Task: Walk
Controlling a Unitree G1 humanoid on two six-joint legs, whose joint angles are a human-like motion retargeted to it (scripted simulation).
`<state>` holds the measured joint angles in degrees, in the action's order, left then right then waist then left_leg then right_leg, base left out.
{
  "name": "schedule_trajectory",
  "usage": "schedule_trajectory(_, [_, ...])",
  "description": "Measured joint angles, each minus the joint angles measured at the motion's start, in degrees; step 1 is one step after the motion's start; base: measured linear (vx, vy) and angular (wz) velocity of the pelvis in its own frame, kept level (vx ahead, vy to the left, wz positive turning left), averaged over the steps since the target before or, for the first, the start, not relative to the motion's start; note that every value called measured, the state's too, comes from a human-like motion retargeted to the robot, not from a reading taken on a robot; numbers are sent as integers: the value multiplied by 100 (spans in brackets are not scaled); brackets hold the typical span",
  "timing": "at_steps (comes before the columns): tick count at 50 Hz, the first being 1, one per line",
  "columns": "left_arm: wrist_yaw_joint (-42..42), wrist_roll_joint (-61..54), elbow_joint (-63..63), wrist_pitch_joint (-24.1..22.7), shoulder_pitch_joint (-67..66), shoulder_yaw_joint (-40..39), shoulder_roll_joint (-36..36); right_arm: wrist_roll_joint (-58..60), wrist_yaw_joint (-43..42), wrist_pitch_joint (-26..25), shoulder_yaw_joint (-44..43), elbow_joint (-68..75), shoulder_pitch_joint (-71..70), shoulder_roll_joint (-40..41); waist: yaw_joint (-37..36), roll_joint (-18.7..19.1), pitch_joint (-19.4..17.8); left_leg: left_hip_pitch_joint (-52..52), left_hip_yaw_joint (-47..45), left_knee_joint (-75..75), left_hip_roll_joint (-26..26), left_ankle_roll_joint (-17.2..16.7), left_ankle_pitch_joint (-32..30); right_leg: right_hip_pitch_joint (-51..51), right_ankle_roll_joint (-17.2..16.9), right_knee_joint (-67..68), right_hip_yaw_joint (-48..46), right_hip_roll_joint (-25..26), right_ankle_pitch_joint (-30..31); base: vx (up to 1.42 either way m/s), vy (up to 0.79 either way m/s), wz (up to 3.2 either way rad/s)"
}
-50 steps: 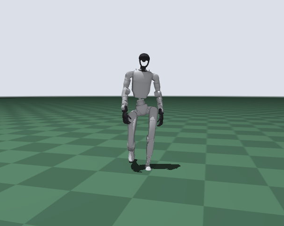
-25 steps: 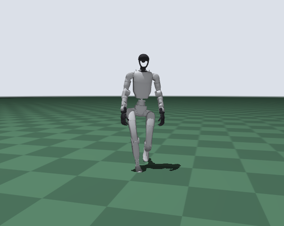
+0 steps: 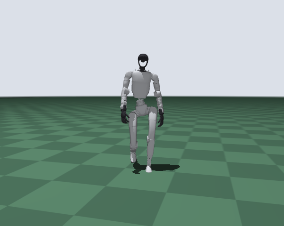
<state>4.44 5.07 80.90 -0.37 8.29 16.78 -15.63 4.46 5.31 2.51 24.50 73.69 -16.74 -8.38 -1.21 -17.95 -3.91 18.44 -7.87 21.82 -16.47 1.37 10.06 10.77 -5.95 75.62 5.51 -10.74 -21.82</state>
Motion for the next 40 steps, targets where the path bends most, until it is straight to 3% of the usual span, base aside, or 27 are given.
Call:
schedule_trajectory(5, [-128, 90, -179, -38, 242, 210, -81, -23, 16, 21, 49, -65, 318, -24, 490, -61, -92, -1619, 396, -1184, -344, -32, 74, 1282, 260, 233, -177, -438, -456, 83, 9, 21])
schedule_trajectory(7, [-155, -18, -328, -90, 512, 203, -177, -80, 48, 17, 18, -169, 398, -87, 587, 208, -275, -2568, 711, -2068, -92, -45, -1, 1535, 266, -579, -339, -148, -433, 83, 7, 40])
schedule_trajectory(10, [-230, -260, -693, -248, 816, 218, -297, -124, 66, -43, -37, -268, 611, -112, 683, 395, -459, -3388, 1041, -2414, 133, -1, 256, 1825, 1, -2021, -265, 225, -136, 79, 3, 62])
schedule_trajectory(14, [-398, -385, -1292, -486, 790, 238, -272, 86, 31, -132, -50, -238, 1036, 38, 325, 481, -629, -4065, 1109, -2064, 191, 36, 735, 1910, -355, -3482, 296, 791, 441, 69, -4, 1])
schedule_trajectory(17, [-403, -391, -1508, -554, 919, 209, -425, 211, 110, -168, -169, -178, 1007, -47, 378, 594, -532, -4091, 1295, -1381, 348, 38, 1248, 1747, -395, -3703, 102, 855, 820, 77, -7, 77])
schedule_trajectory(20, [-398, -347, -1399, -519, 644, 172, -329, 288, 80, -189, -173, -111, 1009, -45, 255, 590, -485, -3982, 1262, -154, 362, -91, 1368, 1618, -247, -3067, 56, 917, 875, 70, -11, 35])
schedule_trajectory(23, [-255, -138, -1009, -435, 397, 199, -251, 204, -7, -172, -178, -146, 725, -125, 312, 1250, -507, -2664, 1130, 3205, 1184, -521, 1793, 1292, 113, -3033, -591, 1520, 639, 58, -9, 53])
schedule_trajectory(25, [-174, 63, -771, -373, 239, 246, -175, 102, -145, -138, -172, -281, 497, -223, 211, 1618, -381, -1804, 1043, 4464, 1681, -642, 1817, 1231, 271, -3214, -818, 1893, 564, 53, -7, -7])
schedule_trajectory(27, [-113, 254, -591, -315, 89, 291, -155, 1, -316, -99, -184, -497, 242, -316, 58, 1728, -302, -1139, 933, 4842, 1938, -534, 2033, 1052, 293, -3486, -847, 2024, 512, 52, -5, -35])
schedule_trajectory(31, [-12, 436, -339, -235, -154, 252, -223, -217, -574, -25, -203, -1003, -247, -441, -186, 1645, -272, -366, 848, 3889, 1923, -226, 2350, 501, 177, -4107, -671, 1973, 444, 49, -1, -51])
schedule_trajectory(36, [-2, 493, -166, -157, -280, 139, -255, -348, -639, 112, -152, -1433, -623, -410, -180, 1364, -221, -489, 1081, 1655, 1375, -108, 1603, -120, 39, -4758, -268, 1710, 310, 43, 5, -55])
schedule_trajectory(40, [-67, 483, -173, -147, -175, 175, -140, -206, -563, 134, -62, -1289, -481, -209, -73, 1379, -107, -768, 1010, 1376, 1319, -4, 1585, -352, 52, -4770, -66, 1702, 70, 33, 8, -41])
